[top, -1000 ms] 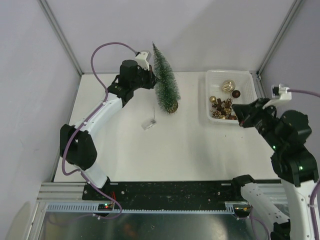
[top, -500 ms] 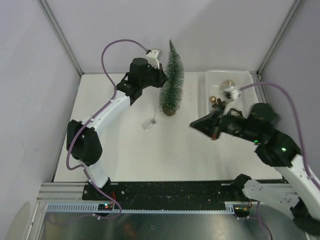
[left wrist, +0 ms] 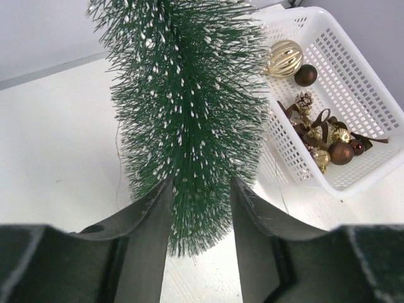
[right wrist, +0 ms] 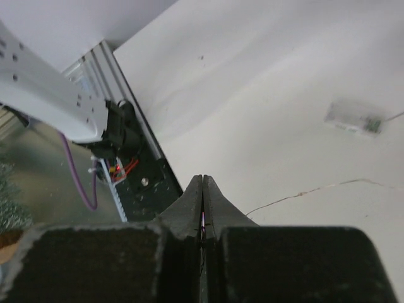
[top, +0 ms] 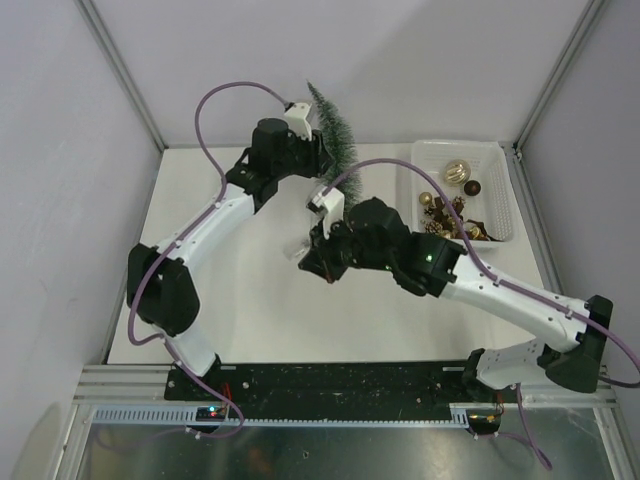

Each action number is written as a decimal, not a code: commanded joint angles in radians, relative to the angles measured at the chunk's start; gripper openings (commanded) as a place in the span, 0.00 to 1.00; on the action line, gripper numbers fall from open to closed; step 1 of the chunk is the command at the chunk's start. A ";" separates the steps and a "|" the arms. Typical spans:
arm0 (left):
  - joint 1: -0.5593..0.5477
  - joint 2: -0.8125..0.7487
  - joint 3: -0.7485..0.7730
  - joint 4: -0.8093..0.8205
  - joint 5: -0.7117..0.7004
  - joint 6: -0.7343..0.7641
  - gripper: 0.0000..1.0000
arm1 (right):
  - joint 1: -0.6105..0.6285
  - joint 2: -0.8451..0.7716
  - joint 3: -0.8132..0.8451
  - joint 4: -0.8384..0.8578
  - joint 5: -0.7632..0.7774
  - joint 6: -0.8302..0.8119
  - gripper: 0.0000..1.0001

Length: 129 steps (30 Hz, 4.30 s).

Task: Decorate the small christmas tree

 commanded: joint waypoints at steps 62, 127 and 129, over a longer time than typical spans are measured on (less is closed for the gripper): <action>0.260 -0.450 -0.421 -0.051 0.232 0.081 0.92 | -0.390 0.770 0.758 0.176 -0.448 0.105 0.00; 0.349 -0.541 -0.529 -0.111 0.546 0.394 0.60 | -0.438 0.668 0.631 0.382 -0.528 0.312 0.07; 0.336 -0.569 -0.549 -0.119 0.545 0.438 0.66 | -0.431 0.736 0.766 0.283 -0.502 0.263 0.07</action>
